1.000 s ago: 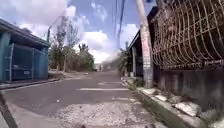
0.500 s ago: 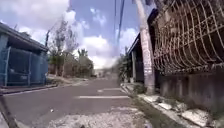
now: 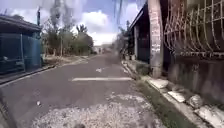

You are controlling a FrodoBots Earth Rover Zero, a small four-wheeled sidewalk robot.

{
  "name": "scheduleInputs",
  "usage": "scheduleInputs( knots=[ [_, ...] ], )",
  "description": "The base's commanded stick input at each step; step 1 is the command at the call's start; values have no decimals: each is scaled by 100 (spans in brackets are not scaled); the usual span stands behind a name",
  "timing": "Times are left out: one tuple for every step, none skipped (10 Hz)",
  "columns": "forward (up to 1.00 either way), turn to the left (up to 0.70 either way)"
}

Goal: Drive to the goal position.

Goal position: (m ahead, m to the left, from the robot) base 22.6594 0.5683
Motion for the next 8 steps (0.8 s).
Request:
scheduleInputs(
  knots=[
    [70,0],
    [70,0],
    [70,0],
    [70,0],
    [70,0],
    [70,0],
    [70,0],
    [70,0]
  ],
)
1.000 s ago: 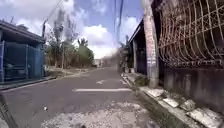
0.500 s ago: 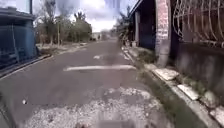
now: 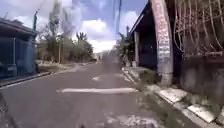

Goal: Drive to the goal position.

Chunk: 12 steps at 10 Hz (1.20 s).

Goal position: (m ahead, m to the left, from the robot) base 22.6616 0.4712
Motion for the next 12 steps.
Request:
scheduleInputs(
  knots=[
    [70,0],
    [70,0],
    [70,0],
    [70,0],
    [70,0],
    [70,0],
    [70,0],
    [70,0],
    [70,0],
    [70,0],
    [70,0],
    [70,0]
  ],
)
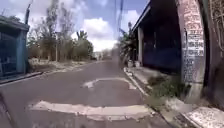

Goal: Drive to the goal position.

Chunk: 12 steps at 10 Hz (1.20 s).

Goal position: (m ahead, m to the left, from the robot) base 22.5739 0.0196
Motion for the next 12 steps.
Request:
scheduleInputs(
  knots=[
    [70,0],
    [70,10],
    [70,14],
    [70,11],
    [70,4],
    [70,0],
    [70,0],
    [39,0],
    [0,0],
    [0,0],
    [0,0],
    [0,0]
  ],
)
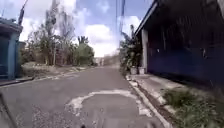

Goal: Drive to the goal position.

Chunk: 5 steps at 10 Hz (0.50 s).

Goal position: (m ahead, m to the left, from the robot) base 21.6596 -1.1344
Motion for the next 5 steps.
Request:
scheduleInputs(
  knots=[
    [0,0],
    [0,0],
    [0,0],
    [0,0],
    [0,0]
  ],
)
